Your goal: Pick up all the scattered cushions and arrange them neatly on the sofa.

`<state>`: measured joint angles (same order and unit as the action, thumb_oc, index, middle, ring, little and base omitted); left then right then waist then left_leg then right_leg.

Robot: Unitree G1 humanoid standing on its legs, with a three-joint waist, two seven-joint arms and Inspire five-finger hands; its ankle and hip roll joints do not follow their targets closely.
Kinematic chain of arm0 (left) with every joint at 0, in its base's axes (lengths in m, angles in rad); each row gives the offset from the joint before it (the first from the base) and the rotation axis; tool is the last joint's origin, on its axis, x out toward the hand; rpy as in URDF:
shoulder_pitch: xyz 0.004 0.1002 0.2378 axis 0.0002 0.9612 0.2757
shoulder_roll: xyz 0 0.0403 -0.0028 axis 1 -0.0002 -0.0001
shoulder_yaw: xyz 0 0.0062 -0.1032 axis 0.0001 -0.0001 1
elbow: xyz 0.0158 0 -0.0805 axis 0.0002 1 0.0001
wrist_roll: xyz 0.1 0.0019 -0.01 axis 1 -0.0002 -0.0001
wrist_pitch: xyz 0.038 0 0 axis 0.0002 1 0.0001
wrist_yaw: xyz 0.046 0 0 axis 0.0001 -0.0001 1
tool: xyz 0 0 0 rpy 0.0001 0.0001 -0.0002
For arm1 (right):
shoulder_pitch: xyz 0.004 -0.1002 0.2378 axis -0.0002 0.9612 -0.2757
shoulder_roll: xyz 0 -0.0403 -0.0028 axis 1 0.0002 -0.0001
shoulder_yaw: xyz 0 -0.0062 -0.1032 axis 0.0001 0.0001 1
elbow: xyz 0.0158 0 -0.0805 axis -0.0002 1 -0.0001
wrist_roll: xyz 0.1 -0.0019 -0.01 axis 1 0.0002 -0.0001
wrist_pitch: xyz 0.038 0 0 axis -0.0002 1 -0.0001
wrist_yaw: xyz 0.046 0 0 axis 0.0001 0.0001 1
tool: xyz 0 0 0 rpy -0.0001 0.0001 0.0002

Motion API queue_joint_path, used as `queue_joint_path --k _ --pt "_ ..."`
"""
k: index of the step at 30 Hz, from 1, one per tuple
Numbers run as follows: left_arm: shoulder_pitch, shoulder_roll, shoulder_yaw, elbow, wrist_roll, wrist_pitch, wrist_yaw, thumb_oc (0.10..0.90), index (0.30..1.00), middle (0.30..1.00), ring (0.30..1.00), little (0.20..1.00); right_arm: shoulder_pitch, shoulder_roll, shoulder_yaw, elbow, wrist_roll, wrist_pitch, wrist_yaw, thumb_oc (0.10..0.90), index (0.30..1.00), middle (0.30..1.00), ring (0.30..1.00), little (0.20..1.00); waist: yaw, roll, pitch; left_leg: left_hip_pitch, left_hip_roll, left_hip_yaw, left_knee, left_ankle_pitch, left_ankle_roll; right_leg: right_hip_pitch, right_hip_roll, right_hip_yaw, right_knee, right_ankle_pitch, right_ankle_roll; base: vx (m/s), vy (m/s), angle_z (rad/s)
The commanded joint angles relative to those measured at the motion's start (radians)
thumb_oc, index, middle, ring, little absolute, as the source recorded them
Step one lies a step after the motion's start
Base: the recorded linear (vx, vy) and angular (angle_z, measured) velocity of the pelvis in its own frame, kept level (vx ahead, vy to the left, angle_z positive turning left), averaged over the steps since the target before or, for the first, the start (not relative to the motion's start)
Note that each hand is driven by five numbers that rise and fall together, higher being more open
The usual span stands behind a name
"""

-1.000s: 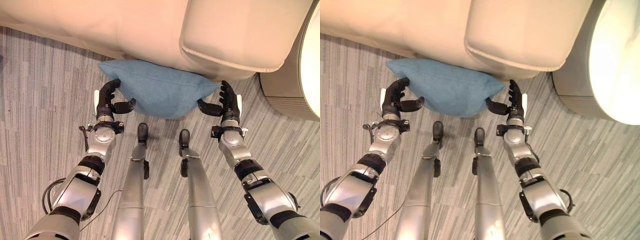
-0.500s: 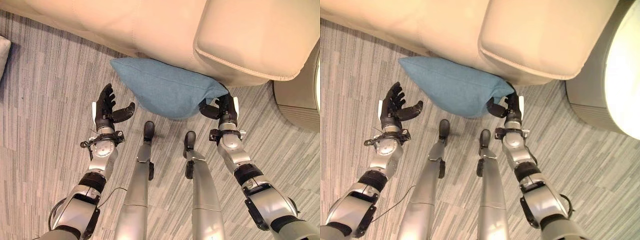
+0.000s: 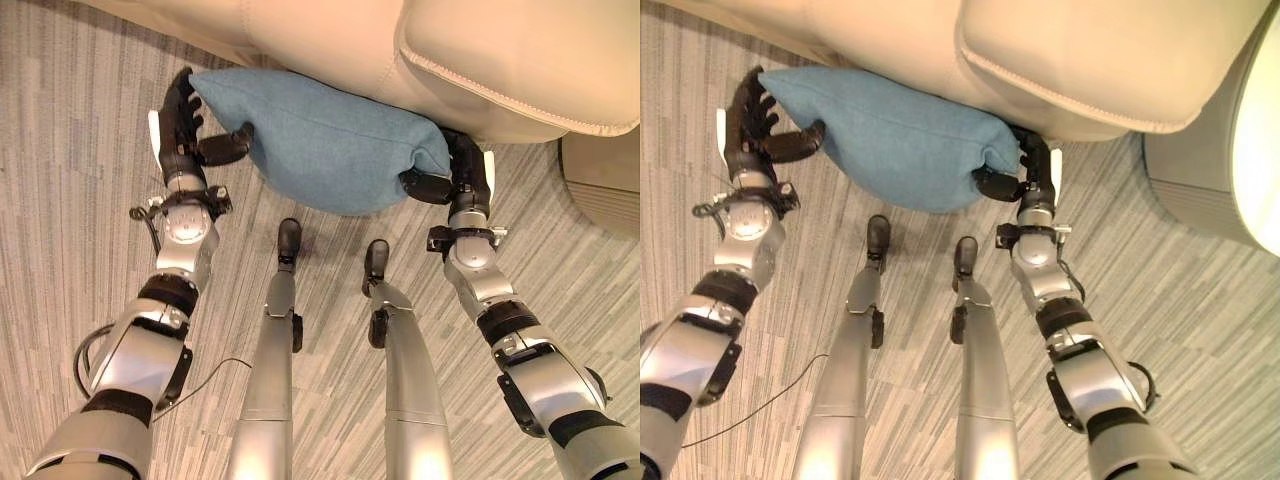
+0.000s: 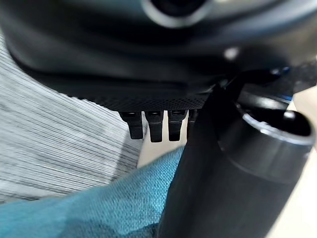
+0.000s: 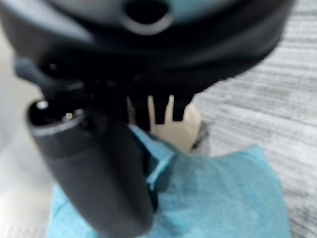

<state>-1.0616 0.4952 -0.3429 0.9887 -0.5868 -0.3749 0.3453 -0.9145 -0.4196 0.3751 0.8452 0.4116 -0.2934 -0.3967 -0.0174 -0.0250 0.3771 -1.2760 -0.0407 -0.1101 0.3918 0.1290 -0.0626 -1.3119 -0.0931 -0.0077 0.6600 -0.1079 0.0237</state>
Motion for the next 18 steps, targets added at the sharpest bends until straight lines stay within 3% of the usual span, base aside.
queue_joint_path --k 1,6,7,8,18 --pt "0.031 0.022 -0.012 -0.011 -0.002 -0.054 0.004 0.8 0.9 0.9 0.9 0.9 -0.086 0.028 0.045 -0.115 -0.011 -0.091 0.004 0.8 0.9 0.9 0.9 0.9 -0.016 -0.007 -0.07 -0.008 -0.003 0.009 0.117 -0.214 0.038 0.085 -0.018 0.087 -0.2 0.085 0.075 0.0 0.0 0.0" --pt "-0.007 -0.038 -0.039 -0.077 -0.005 -0.059 0.01 0.8 0.9 0.9 0.9 0.9 -0.111 0.048 0.063 -0.121 -0.016 -0.089 -0.006 0.8 0.9 0.9 0.9 0.9 -0.024 -0.011 -0.06 -0.023 -0.006 0.007 0.12 -0.213 0.039 0.075 -0.017 0.084 -0.205 0.088 0.077 0.0 0.0 0.0" --pt "-0.005 -0.077 -0.053 -0.142 0.006 -0.067 0.015 0.563 0.545 0.545 0.545 0.545 -0.113 0.059 0.07 -0.127 -0.023 -0.087 -0.006 0.685 0.728 0.728 0.728 0.728 -0.023 -0.009 -0.058 -0.024 -0.011 0.006 0.118 -0.212 0.041 0.072 -0.014 0.082 -0.208 0.088 0.077 0.0 0.0 0.0" --pt "0.01 -0.127 -0.071 -0.221 0.034 -0.077 0.02 0.4 0.3 0.3 0.3 0.3 -0.111 0.066 0.079 -0.133 -0.043 -0.089 -0.003 0.4 0.3 0.3 0.3 0.3 -0.021 -0.008 -0.063 -0.018 -0.013 0.008 0.109 -0.212 0.044 0.073 -0.013 0.079 -0.214 0.088 0.074 0.0 -0.024 0.03" --pt "0.128 -0.174 -0.05 -0.37 0.089 -0.093 0.014 0.4 0.3 0.3 0.3 0.3 -0.033 0.091 0.047 -0.2 -0.112 -0.092 0.005 0.4 0.3 0.3 0.3 0.3 -0.006 0.002 -0.085 0.038 -0.016 0.009 0.086 -0.205 0.043 0.108 0.006 0.075 -0.209 0.089 0.067 0.0 -0.013 0.0"
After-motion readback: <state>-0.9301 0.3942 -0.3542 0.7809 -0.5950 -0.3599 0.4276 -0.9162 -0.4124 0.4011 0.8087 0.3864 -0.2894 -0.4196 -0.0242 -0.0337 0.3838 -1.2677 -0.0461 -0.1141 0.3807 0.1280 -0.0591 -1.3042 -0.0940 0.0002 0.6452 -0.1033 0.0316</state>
